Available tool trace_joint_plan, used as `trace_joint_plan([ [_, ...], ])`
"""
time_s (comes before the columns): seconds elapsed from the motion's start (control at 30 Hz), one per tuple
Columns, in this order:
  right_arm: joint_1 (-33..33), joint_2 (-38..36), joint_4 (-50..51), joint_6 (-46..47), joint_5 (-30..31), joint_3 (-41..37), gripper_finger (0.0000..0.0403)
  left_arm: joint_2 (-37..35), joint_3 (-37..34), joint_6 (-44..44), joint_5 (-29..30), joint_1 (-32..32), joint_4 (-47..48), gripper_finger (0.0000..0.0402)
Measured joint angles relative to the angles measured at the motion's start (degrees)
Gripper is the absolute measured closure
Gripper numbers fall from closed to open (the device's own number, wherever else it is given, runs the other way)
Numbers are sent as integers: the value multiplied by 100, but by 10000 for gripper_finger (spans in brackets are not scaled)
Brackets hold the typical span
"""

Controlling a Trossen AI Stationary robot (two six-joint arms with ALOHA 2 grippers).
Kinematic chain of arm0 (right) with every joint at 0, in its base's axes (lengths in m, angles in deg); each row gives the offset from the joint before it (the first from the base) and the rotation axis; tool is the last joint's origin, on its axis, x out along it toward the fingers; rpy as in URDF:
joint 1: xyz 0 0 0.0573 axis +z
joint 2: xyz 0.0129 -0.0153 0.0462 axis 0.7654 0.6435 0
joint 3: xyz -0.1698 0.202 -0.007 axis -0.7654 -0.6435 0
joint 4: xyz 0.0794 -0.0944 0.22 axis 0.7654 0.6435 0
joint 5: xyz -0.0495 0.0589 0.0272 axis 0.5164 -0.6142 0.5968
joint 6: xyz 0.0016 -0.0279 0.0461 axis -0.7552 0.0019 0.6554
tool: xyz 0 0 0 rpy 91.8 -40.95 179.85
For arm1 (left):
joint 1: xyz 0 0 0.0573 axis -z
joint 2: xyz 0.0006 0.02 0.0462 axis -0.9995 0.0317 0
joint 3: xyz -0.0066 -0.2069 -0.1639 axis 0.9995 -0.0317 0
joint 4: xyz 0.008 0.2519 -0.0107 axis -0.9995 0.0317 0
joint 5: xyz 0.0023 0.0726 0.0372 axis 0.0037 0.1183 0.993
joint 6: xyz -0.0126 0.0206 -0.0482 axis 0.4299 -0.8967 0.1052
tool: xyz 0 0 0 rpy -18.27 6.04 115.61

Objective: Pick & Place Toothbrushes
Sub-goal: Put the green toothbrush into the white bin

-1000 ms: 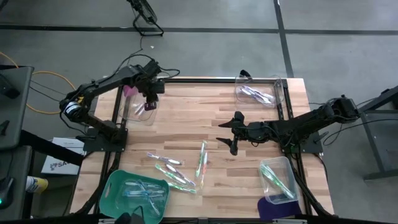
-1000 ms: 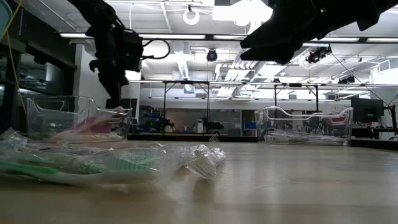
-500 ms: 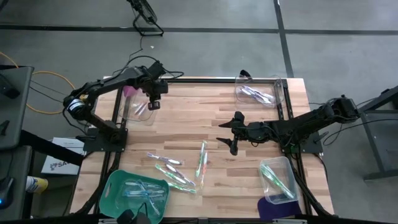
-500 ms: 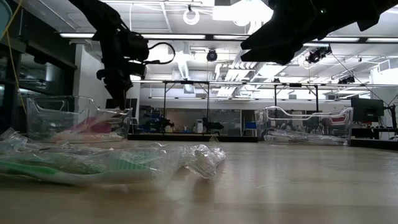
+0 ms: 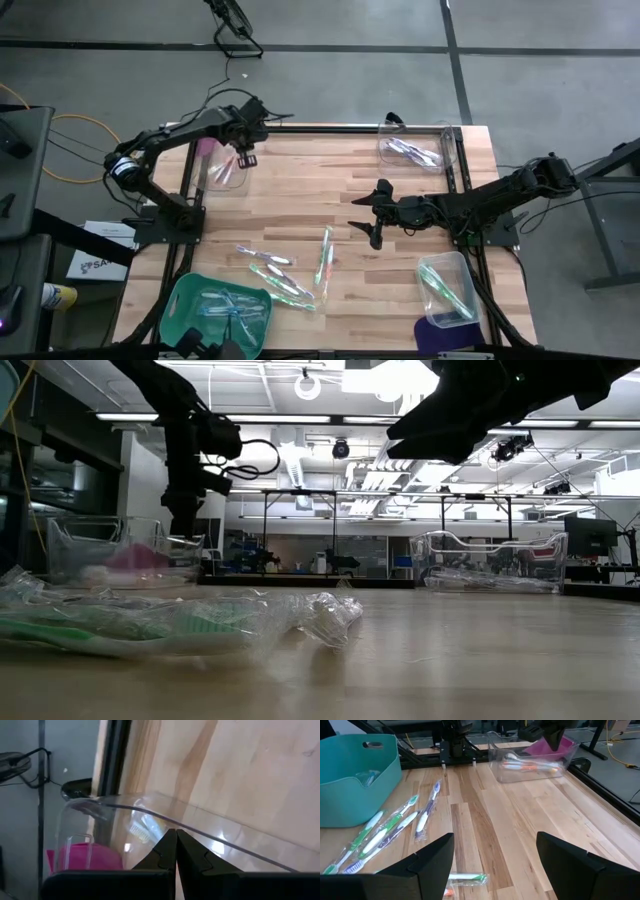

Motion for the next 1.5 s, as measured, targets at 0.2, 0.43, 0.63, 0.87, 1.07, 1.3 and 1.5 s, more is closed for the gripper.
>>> trace_joint_plan([
  [0.2,0,0,3,0,0,0,128,0,-2,170,261,3,15,399],
  [0.43,0,0,12,0,0,0,128,-303,-2,-134,-988,7,-387,399],
  [0.63,0,0,79,64,0,0,128,-961,-2,-118,-1741,79,-796,399],
  [0.87,0,0,172,317,-2,0,128,-1645,-8,44,-1535,833,-887,399],
  [1.07,0,0,336,802,-23,0,128,-2152,-650,21,-1331,1735,-2062,399],
  [1.3,13,0,797,1287,-341,0,128,-2740,-1857,78,-1302,2339,-3522,399],
  [1.5,13,0,1117,2033,-984,0,128,-3250,-2526,-231,-1428,2643,-4433,399],
])
